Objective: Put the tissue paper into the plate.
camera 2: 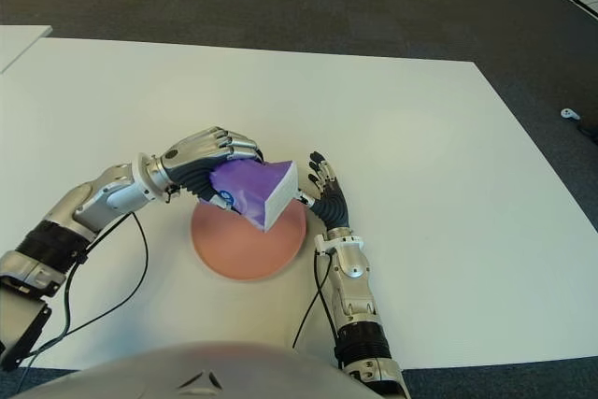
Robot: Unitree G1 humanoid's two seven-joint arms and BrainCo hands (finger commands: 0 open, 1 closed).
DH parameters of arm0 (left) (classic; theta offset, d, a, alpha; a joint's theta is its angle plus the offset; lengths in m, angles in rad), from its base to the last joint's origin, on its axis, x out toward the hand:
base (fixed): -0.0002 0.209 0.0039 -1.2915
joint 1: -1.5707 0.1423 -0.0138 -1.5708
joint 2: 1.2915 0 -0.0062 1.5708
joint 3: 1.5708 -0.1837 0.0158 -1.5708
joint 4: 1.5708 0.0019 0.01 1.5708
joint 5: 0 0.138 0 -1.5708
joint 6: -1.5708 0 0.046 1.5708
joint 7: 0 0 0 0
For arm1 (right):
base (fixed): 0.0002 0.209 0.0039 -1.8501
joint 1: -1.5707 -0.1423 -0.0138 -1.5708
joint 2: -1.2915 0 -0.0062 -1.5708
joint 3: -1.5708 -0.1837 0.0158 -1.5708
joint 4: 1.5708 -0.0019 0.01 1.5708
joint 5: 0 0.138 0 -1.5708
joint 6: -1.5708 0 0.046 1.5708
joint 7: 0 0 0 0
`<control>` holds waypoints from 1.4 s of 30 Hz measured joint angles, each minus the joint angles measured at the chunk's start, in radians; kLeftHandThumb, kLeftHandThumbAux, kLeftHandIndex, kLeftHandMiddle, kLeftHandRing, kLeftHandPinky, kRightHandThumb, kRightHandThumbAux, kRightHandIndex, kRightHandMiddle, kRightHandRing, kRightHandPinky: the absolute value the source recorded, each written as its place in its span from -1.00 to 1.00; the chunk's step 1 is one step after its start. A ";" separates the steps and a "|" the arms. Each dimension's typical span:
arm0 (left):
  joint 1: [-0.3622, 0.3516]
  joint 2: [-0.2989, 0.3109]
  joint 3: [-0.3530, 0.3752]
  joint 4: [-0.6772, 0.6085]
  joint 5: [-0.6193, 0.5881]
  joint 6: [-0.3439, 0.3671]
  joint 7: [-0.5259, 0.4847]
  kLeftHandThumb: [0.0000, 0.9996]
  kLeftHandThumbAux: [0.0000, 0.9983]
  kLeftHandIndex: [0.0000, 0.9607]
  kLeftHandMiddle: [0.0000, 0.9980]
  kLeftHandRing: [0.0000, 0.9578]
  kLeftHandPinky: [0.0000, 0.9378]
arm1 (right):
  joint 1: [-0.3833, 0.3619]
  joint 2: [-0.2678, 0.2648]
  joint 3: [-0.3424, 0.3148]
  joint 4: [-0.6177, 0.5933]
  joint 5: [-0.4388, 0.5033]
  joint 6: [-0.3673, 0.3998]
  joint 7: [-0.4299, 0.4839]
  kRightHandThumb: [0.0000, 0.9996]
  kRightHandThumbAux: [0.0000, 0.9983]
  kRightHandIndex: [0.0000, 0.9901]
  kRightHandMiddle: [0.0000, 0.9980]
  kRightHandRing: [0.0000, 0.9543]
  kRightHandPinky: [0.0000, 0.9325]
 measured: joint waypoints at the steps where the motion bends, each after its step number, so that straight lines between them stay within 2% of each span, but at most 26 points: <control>1: -0.001 0.000 0.000 0.000 0.000 -0.003 -0.005 0.45 0.40 -0.08 0.65 0.70 0.71 | 0.000 0.000 0.000 0.000 0.000 0.000 0.000 -1.00 0.36 -1.00 -1.00 -1.00 -1.00; 13: 0.001 -0.006 -0.006 -0.002 0.060 0.000 -0.015 0.45 0.40 -0.08 0.63 0.67 0.70 | -0.012 0.001 -0.002 0.011 0.002 0.000 0.005 -1.00 0.34 -1.00 -1.00 -1.00 -1.00; 22: 0.024 -0.019 -0.019 -0.013 0.239 0.007 0.159 0.45 0.40 -0.08 0.66 0.71 0.74 | -0.014 -0.002 -0.008 0.017 0.001 0.000 0.004 -1.00 0.34 -1.00 -1.00 -1.00 -1.00; 34: 0.010 -0.019 -0.064 -0.009 0.376 0.045 0.328 0.45 0.40 -0.08 0.68 0.74 0.77 | -0.016 -0.001 -0.014 0.018 0.005 0.000 0.004 -0.99 0.36 -1.00 -1.00 -1.00 -1.00; 38: 0.011 -0.019 -0.079 -0.009 0.403 0.065 0.372 0.42 0.41 -0.09 0.54 0.56 0.51 | -0.017 -0.001 -0.017 0.019 0.006 0.000 0.003 -0.99 0.37 -1.00 -1.00 -1.00 -1.00; 41: 0.011 -0.018 -0.091 -0.007 0.423 0.078 0.400 0.39 0.41 -0.10 0.42 0.43 0.39 | -0.026 -0.003 -0.020 0.032 0.007 -0.001 0.003 -0.99 0.38 -1.00 -1.00 -1.00 -1.00; 42: 0.010 -0.017 -0.094 -0.007 0.425 0.081 0.403 0.38 0.41 -0.11 0.33 0.35 0.25 | -0.027 -0.003 -0.021 0.034 0.007 -0.001 0.003 -0.99 0.39 -1.00 -1.00 -1.00 -1.00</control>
